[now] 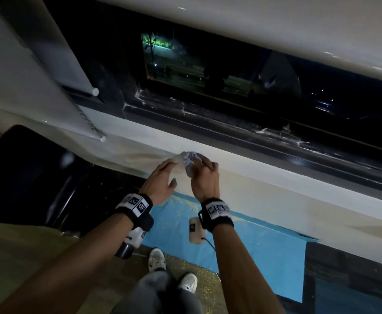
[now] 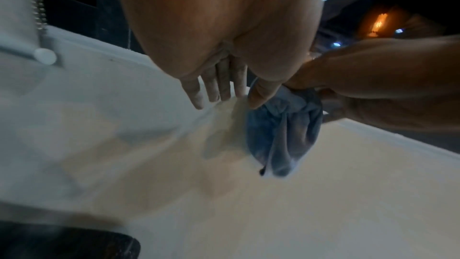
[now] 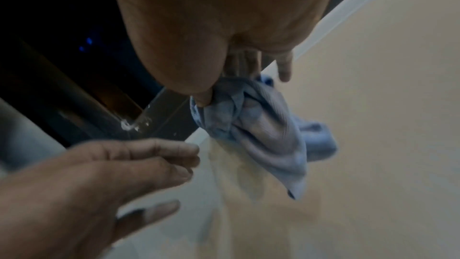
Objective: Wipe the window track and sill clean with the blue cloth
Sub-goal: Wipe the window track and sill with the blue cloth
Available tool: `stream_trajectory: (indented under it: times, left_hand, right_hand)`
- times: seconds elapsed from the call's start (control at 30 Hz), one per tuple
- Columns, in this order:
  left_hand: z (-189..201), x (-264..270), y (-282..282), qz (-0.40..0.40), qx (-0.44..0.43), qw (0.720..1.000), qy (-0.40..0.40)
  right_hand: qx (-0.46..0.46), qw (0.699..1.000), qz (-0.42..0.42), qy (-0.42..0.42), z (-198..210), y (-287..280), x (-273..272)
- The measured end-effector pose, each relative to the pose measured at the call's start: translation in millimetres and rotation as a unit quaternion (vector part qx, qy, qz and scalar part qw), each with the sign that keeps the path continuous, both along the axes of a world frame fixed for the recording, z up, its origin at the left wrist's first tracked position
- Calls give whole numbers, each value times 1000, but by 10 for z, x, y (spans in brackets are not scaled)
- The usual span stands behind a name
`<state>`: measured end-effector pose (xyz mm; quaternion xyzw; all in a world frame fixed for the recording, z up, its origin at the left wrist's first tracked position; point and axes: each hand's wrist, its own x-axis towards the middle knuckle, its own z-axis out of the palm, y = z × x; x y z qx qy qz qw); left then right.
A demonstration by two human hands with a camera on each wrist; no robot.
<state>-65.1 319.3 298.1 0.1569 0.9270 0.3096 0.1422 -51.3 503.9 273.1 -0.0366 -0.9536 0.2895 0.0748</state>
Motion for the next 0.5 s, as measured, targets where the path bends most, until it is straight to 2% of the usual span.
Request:
stream_trajectory:
  times: [0.1, 0.17, 0.3, 0.4, 0.5]
  left_hand:
    - [27, 245, -34, 40, 34, 998, -17]
    - [-10, 409, -58, 66, 66, 995, -39]
    - [-64, 734, -70, 74, 134, 978, -138]
    - [-125, 932, -139, 119, 207, 936, -257]
    - [-68, 1120, -232, 162, 298, 888, -311]
  right_hand:
    - [-50, 996, -74, -19, 170, -21, 439]
    - [-121, 987, -104, -17, 299, -18, 674]
    - [-289, 942, -158, -70, 396, -72, 942]
    - [-444, 880, -137, -97, 351, -179, 1090]
    - [-617, 771, -101, -121, 372, -287, 1186]
